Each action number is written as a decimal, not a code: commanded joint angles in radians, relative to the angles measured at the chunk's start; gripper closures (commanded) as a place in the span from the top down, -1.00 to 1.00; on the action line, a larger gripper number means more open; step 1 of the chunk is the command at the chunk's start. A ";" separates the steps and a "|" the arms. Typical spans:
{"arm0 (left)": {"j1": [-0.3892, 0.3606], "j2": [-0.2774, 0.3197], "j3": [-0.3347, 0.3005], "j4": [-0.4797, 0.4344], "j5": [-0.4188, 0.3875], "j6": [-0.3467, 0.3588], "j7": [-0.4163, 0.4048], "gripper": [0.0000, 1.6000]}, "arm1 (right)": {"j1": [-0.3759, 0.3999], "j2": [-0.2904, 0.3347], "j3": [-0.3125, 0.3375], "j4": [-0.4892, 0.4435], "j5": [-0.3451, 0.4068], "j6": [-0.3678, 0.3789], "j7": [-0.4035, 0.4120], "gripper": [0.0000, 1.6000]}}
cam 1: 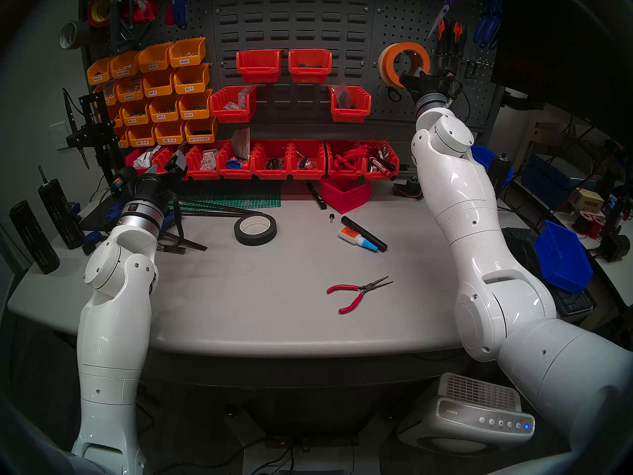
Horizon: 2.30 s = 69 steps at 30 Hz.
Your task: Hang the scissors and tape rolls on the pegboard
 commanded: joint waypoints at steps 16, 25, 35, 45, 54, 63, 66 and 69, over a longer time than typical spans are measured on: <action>-0.032 -0.004 0.003 -0.027 -0.004 -0.016 -0.005 1.00 | -0.043 0.039 -0.004 -0.136 -0.033 0.023 0.010 0.87; -0.033 -0.005 0.005 -0.025 -0.004 -0.016 -0.006 1.00 | -0.085 0.054 -0.001 -0.177 -0.040 0.042 0.009 1.00; -0.039 -0.004 0.011 -0.015 -0.008 -0.010 -0.009 1.00 | -0.165 0.079 0.007 -0.310 -0.020 0.077 0.048 1.00; -0.067 0.000 0.030 0.002 -0.012 -0.007 -0.010 1.00 | -0.224 0.118 -0.035 -0.388 -0.045 0.064 0.137 1.00; -0.092 0.003 0.051 0.023 -0.009 -0.005 -0.004 1.00 | -0.343 0.129 -0.064 -0.485 -0.034 0.033 0.192 1.00; -0.120 0.012 0.061 0.041 0.005 -0.011 0.006 1.00 | -0.468 0.155 -0.066 -0.575 -0.031 0.016 0.219 1.00; -0.129 0.021 0.071 0.049 0.026 -0.012 0.007 1.00 | -0.528 0.159 -0.073 -0.628 -0.024 0.008 0.236 1.00; -0.135 0.028 0.079 0.055 0.044 -0.015 0.006 1.00 | -0.585 0.171 -0.075 -0.705 -0.023 0.010 0.243 1.00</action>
